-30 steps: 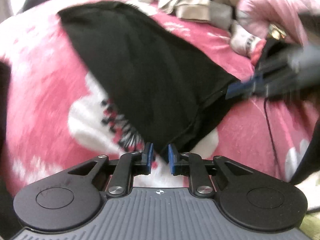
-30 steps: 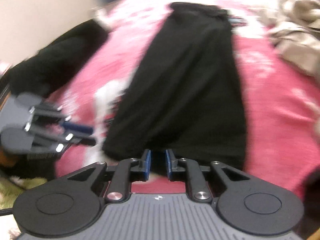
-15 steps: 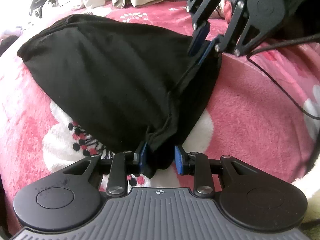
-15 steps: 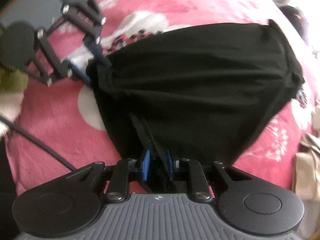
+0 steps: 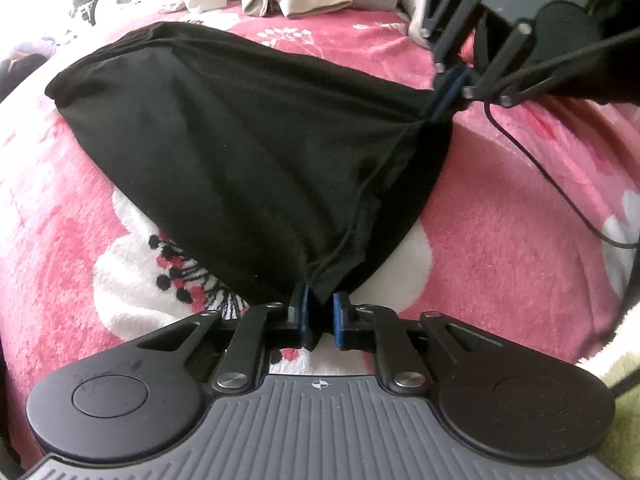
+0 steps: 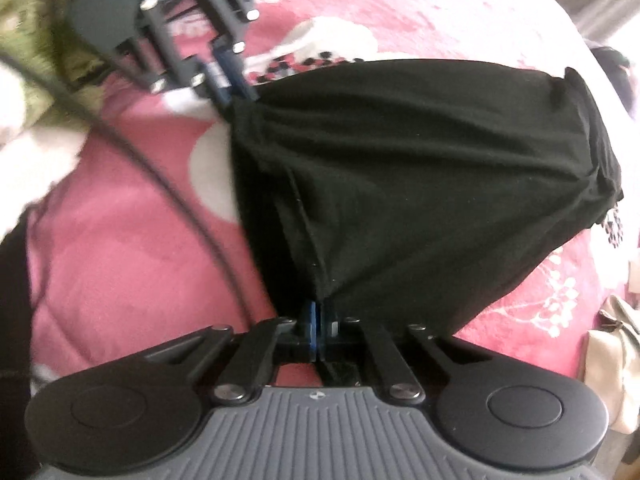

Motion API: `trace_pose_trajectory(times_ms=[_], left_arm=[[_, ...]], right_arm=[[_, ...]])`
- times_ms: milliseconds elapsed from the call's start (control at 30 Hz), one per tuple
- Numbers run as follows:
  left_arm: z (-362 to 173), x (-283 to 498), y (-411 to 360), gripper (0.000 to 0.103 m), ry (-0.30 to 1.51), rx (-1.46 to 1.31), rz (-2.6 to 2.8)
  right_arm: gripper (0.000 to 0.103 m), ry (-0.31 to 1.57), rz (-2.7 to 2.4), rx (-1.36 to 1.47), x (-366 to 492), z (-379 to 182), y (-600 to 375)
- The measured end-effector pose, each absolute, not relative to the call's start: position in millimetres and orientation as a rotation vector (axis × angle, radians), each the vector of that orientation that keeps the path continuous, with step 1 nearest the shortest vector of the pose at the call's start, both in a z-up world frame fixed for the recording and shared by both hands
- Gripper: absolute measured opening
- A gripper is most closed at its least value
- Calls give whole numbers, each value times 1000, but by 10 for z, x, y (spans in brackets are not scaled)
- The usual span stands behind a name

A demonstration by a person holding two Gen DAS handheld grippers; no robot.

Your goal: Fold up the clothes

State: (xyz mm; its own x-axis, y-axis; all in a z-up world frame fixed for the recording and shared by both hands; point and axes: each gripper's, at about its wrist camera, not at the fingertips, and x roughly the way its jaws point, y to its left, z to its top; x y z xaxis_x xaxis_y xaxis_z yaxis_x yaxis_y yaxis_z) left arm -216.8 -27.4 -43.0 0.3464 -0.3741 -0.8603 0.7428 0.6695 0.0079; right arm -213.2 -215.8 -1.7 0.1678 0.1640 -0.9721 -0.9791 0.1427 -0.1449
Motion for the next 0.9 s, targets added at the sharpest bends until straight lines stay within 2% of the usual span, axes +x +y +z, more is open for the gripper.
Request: trace_pose_trajectory(times_ms=[133,400,500,533,567,633,700,900], left_arm=[[-380,-2235,-285,4,943,486,-800],[-506,-2263,-385,4,982,610,-858],[-513,-2276,-397,6,983,610,-845],[-490,-2290,-377,12,980,601,-841],[-458,-2307,-355,25,980,592,-843],[-377,-2338,-293,35,994,572,-852],[-324,-2317,-212,36,1027,538,-844],[-233,-2004,130,39,1129,274,-690]], right_arm=[[2,1045,1108,-1047,-2099,11,-2279],[2,1132,1133,-934,-2059,-315,-2371],[8,1212,1074,-789,-1924,-286,-2417],[15,1243,1049,-731,-1879,-250,-2446],[19,1268,1025,-682,-1839,-207,-2481],[35,1284,992,-591,-1766,-96,-2588],[39,1284,957,-492,-1677,21,-2718],[40,1235,770,-118,-1256,215,-3164]])
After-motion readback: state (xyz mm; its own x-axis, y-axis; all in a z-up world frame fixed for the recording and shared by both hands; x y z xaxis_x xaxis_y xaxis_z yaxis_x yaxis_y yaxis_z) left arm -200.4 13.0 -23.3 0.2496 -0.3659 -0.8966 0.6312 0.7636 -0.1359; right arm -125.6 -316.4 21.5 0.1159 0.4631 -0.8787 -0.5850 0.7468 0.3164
